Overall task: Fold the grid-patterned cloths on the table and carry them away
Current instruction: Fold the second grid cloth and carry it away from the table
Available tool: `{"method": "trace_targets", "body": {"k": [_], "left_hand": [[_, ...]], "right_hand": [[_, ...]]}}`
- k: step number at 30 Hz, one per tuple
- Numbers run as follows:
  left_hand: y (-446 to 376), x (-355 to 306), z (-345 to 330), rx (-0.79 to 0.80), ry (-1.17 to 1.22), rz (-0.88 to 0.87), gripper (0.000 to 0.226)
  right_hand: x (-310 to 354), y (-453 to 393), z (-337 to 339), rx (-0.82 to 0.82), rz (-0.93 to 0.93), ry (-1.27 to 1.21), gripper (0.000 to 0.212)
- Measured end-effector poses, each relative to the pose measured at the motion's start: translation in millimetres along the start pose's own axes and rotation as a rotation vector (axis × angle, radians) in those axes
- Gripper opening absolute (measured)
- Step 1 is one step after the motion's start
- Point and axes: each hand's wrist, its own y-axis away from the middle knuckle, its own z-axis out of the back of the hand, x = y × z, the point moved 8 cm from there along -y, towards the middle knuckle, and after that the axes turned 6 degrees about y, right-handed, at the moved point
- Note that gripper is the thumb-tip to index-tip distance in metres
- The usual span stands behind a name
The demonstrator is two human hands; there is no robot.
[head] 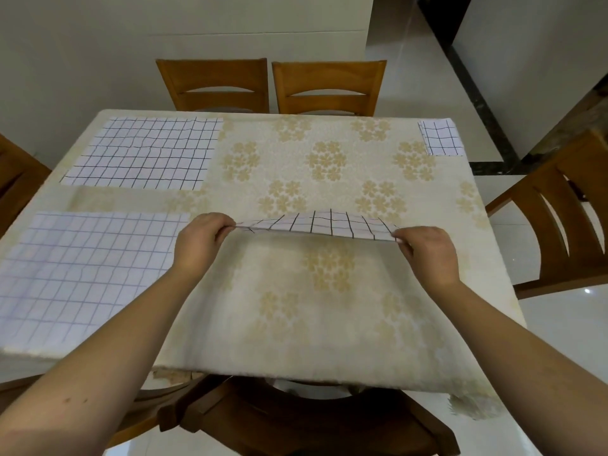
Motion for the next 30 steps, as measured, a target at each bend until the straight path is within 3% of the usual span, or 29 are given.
{"method": "trace_targets", "body": {"k": [2, 7, 12, 16, 21, 24, 26, 30], "left_hand": [[20.5, 7.5, -14.5, 0.052, 0.001, -0.018, 0.007], [73.1, 21.0, -61.0, 0.194, -0.084, -0.074, 0.033], [119.4, 37.5, -102.3, 0.379, -0.169, 0.030, 0.020], [133.9, 40.3, -111.2, 0.401, -0.177, 0.069, 0.014], [134.1, 38.6, -115.4, 0.389, -0.156, -0.008, 0.037], [132.1, 29.4, -117.6, 0.340, -0.181, 0.001, 0.037], [130.0, 14.1, -123.8, 0.303, -0.173, -0.004, 0.036], [131.0, -46.7, -156.6, 0.300, -0.048, -0.180, 0.031]], "right_hand": [[1.9, 20.8, -10.6, 0.033, -0.013, -0.014, 0.017], [1.9, 80.9, -49.0, 0.210, -0.066, -0.015, 0.031], [6.0, 139.7, -89.7, 0.470, -0.115, 0.025, 0.032], [12.6, 152.9, -87.3, 0.412, -0.077, 0.027, 0.031], [9.4, 161.1, -88.5, 0.438, -0.055, 0.047, 0.035], [10.9, 165.1, -85.6, 0.420, -0.024, 0.048, 0.024], [12.6, 167.5, -84.9, 0.425, -0.014, 0.051, 0.033], [13.0, 175.7, -84.9, 0.417, -0.019, 0.023, 0.034]]}}
